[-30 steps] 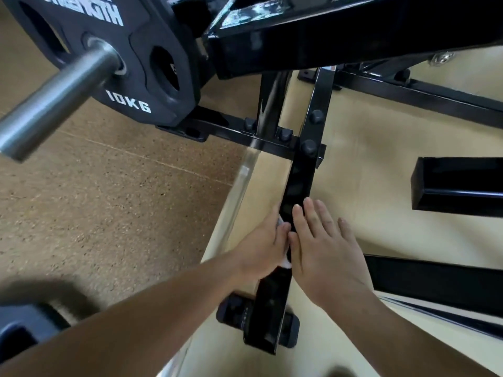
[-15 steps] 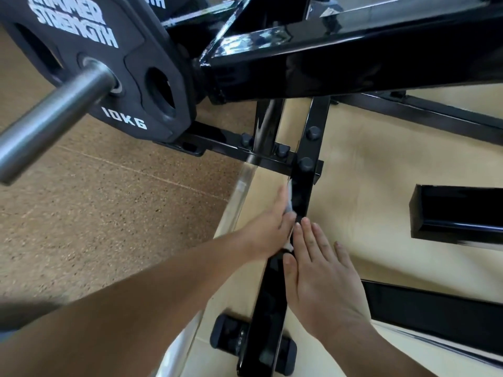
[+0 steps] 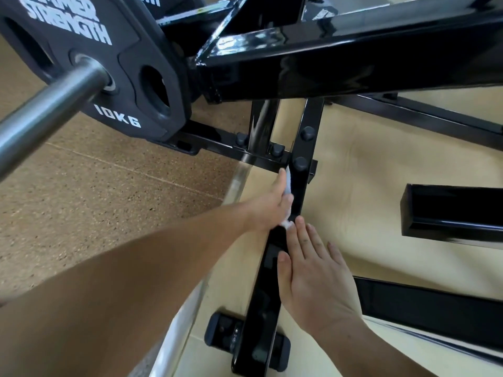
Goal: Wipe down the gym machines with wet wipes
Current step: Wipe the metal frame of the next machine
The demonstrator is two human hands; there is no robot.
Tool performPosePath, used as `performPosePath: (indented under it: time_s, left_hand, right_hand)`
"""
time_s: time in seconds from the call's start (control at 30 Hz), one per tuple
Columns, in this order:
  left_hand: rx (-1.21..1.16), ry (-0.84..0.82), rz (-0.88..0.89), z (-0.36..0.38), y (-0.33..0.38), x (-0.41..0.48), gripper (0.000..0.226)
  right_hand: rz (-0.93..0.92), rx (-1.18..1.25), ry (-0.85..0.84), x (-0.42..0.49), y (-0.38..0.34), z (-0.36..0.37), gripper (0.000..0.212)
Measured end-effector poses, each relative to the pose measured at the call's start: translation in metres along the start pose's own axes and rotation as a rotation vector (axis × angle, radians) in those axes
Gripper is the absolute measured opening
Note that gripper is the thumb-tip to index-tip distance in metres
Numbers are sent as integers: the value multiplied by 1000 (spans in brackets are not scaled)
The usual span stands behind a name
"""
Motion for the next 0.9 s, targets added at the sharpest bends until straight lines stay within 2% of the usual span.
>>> performPosePath:
  time_s: [0.03,0.07,0.17,0.27,0.33,0.43,0.57,0.7,0.8,0.9]
  left_hand:
    - [-443,-5,-136,-5,-2,12,54]
    - [-634,42,-166,-10,-1,18,61]
    - [-492,34,-48,2,10,-8,68]
    - [-585,-3,8,45,-11,-68,69]
    - [-566,6,55,73,-18,-129,66]
    - [-631,-7,26,107,-14,-201,63]
    - [-600,-37,-51,86,-18,-160,54]
    - [-742,-17,-9,69,-13,-108,56]
    - [-750,48,-4,89,-11,-144,59]
    - [-619,145,-42,110,-22,-216,53]
  right_hand:
    - [2,-4,-12,-1,-1,0,65]
    - [3,-10,-19,-1,-1,0,65]
    - [17,-29,-44,-1,-2,-4,65]
    - [33,-37,-44,-2,-1,-5,64]
    - [41,-31,-57,-1,-2,-4,64]
    - [54,-25,-64,-1,-1,-4,65]
    - [66,-55,-55,-3,-2,-5,68]
    - [10,-128,61,-10,-2,-2,72]
    - [-99,-119,192,-35,-10,11,69]
    - [-239,-146,212,-69,-22,40,64]
Point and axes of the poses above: each hand's wrist, its own x-axis towards the middle knuckle, its own z-axis out of the palm, y = z × x, the point moved 3 cm from there along x, towards the middle knuckle, and after that the axes turned 7 degrees about x, right-handed, at the moved point
